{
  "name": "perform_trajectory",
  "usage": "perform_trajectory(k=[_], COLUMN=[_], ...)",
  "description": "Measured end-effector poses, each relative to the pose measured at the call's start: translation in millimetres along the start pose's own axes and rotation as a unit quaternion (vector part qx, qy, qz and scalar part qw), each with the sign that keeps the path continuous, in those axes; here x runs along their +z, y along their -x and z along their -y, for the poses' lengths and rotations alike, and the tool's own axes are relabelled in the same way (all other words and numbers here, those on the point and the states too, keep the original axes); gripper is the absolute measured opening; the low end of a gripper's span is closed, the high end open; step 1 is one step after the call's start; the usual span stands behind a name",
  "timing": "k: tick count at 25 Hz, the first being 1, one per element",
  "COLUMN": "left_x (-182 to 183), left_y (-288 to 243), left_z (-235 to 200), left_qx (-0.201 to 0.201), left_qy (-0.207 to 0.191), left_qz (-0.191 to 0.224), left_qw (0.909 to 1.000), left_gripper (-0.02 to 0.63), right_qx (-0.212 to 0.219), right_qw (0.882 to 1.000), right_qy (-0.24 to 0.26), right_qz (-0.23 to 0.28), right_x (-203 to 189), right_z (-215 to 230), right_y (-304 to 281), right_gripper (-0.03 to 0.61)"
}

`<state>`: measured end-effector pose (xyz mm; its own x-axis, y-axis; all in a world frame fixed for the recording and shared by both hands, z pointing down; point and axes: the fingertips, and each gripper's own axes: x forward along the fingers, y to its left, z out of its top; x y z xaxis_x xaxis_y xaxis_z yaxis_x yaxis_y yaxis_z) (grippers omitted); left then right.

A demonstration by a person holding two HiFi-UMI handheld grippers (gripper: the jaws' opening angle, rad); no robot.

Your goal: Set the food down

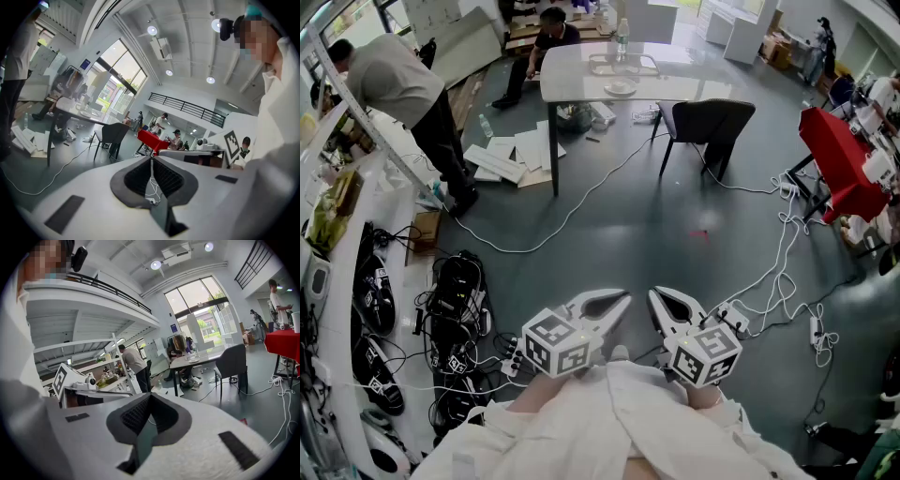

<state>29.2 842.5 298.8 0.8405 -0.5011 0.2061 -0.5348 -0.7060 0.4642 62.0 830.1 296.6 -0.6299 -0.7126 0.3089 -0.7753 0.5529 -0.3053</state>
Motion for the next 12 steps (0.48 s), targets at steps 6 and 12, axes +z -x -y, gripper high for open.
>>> perform_trajectory(k=[6,12], left_x=[6.1,4.4], left_y=[2.2,-0.9], left_z=[-7.5,-3.1], left_qx=[0.010,0.012], left_qy=[-0.005,-0.016], left_qz=[0.007,0.001], left_qw=[0.9999,0.9998], left_gripper=[0.026,0.026], right_qx=[0.016,0.016], right_qw=[1.000,1.000], right_qy=[0.013,0.018], right_qz=[0.001,-0.006], right_x=[4.1,3.8], right_z=[-4.5,0.3], right_y=[-9.4,-7.6], right_gripper=[0.002,0.002])
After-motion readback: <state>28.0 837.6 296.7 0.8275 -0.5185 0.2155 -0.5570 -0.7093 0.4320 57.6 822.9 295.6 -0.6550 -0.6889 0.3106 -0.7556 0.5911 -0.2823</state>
